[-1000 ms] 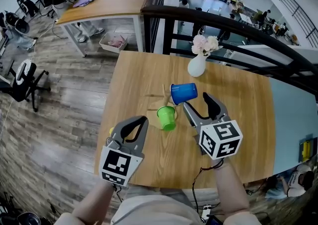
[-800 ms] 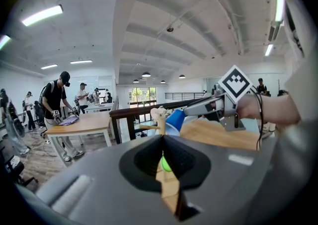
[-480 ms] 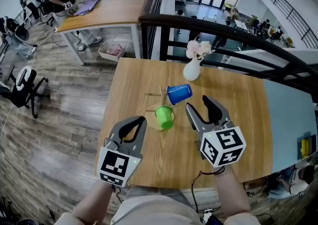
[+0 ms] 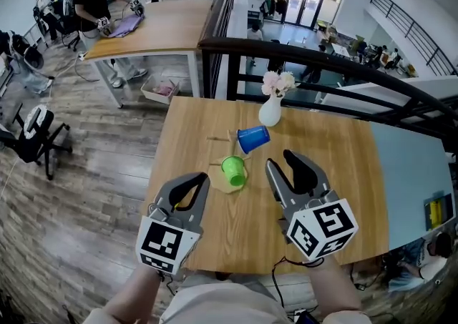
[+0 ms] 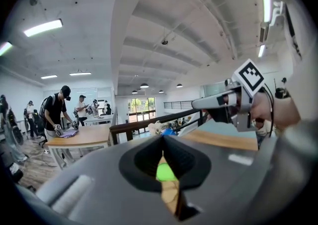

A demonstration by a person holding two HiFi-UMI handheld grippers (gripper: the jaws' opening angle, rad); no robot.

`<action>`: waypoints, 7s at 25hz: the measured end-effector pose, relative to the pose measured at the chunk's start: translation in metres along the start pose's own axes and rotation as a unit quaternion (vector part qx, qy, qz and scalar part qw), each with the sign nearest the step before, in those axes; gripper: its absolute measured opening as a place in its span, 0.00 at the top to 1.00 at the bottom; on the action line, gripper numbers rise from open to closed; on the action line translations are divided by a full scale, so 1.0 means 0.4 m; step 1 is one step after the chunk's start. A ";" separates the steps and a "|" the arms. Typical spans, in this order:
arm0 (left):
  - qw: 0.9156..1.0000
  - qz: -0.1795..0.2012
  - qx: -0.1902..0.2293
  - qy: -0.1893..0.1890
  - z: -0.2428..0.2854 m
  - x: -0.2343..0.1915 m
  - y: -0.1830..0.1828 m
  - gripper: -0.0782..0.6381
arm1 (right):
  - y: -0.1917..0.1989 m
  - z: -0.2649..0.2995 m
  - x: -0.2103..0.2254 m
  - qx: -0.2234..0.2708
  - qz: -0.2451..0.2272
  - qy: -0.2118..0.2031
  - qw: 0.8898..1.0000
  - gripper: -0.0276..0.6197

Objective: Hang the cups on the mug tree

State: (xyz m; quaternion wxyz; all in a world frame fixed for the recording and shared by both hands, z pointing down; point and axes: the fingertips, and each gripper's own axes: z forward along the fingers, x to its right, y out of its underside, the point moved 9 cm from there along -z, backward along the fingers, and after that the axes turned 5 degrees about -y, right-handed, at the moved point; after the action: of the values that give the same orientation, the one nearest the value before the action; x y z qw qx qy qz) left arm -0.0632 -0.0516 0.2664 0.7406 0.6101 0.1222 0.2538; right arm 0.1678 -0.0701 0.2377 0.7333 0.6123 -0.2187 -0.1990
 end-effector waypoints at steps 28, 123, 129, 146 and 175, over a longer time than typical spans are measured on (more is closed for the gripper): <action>0.998 0.005 0.057 -0.015 -0.182 0.025 -0.047 0.89 | -0.017 -0.129 -0.196 0.050 -0.036 -0.070 0.996 0.96; 0.972 -0.026 -0.234 -0.022 0.113 -0.286 0.892 0.56 | 0.708 0.464 -0.358 -0.142 0.036 -0.184 0.972 0.96; 0.977 -0.036 -0.208 -0.031 0.082 -0.287 0.802 0.56 | 0.645 0.412 -0.361 -0.130 0.028 -0.180 0.975 0.96; 0.990 0.014 -0.137 -0.038 -0.027 -0.174 0.402 0.55 | 0.307 0.167 -0.289 -0.057 -0.031 -0.118 0.991 0.96; 0.997 0.074 -0.016 -0.021 -0.214 0.024 0.017 0.55 | 0.018 -0.190 -0.299 0.052 -0.062 -0.080 0.994 0.96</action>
State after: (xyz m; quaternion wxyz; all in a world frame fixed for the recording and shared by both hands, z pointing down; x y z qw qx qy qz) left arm -0.0985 0.0264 0.2551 0.7320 0.6105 0.0566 0.2971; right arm 0.1121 0.0598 0.2237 0.6669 0.6438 -0.2488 -0.2807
